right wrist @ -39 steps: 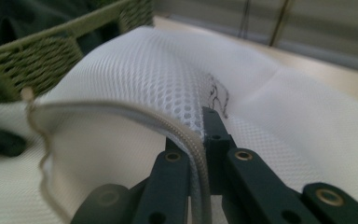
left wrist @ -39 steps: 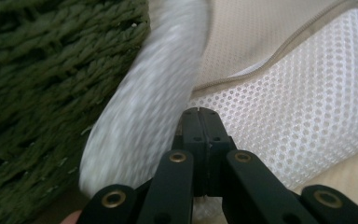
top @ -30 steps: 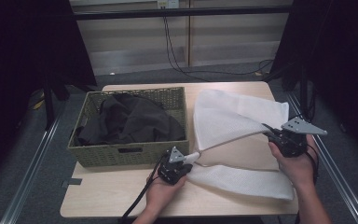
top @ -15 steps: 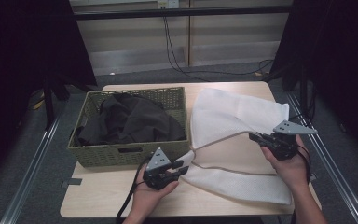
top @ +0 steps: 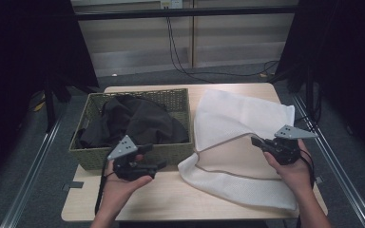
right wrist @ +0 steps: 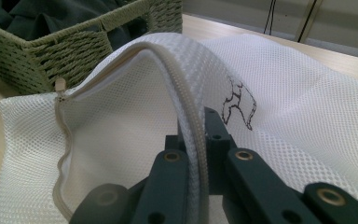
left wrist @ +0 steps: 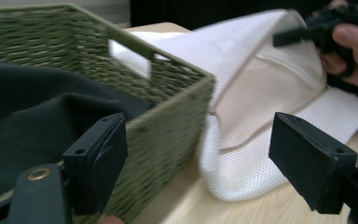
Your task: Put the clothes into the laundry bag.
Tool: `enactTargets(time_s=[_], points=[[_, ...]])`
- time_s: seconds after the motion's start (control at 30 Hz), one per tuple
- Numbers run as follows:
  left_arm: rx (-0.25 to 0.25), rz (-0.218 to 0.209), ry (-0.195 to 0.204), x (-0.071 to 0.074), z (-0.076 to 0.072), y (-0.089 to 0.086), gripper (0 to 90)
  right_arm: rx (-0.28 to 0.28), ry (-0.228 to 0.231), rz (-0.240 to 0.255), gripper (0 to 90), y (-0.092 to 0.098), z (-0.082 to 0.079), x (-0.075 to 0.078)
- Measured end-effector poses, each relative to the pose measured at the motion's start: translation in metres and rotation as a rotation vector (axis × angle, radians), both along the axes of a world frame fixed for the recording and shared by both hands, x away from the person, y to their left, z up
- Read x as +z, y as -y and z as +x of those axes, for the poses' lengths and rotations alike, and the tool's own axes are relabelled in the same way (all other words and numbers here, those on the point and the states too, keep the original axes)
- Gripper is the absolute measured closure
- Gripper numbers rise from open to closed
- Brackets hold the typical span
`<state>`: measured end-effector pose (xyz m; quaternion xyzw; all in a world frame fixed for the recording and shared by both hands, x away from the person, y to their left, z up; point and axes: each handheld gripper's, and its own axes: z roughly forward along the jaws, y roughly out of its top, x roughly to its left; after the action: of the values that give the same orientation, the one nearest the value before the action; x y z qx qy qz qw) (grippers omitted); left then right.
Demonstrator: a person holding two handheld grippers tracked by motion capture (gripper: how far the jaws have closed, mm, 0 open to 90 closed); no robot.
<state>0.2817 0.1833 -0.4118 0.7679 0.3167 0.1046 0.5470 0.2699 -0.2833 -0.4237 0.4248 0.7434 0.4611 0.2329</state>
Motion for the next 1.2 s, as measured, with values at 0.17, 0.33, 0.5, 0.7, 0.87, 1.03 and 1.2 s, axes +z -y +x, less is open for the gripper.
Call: enactTargets(time_s=[0.17, 0.33, 0.5, 0.7, 0.87, 1.03, 1.2], points=[[0.008, 0.014, -0.002, 0.012, 0.016, -0.031, 7.4, 0.0, -0.007, 0.001, 89.2, -0.002, 0.0, -0.002], [0.018, 0.012, -0.003, 0.02, 0.034, -0.054, 0.6, 0.006, -0.015, 0.002, 89.2, -0.003, 0.001, -0.004], [0.078, 0.019, -0.013, 0.031, 0.064, -0.081, 0.0, 0.009, -0.014, 0.0, 89.1, -0.003, 0.001, -0.005], [0.208, 0.065, -0.048, 0.03, 0.097, -0.103, 0.7, 0.012, -0.019, -0.004, 89.1, -0.005, 0.002, -0.007], [0.249, 0.055, -0.099, 0.029, 0.116, -0.114, 2.6, 0.016, -0.027, -0.004, 89.1, -0.006, 0.003, -0.009], [0.337, 0.2, -0.233, 0.021, 0.143, -0.108, 8.5, 0.022, -0.029, -0.012, 89.1, -0.008, 0.004, -0.011], [0.419, 0.256, -0.324, 0.018, 0.156, -0.107, 50.4, 0.028, -0.03, -0.014, 89.0, -0.009, 0.004, -0.011]])
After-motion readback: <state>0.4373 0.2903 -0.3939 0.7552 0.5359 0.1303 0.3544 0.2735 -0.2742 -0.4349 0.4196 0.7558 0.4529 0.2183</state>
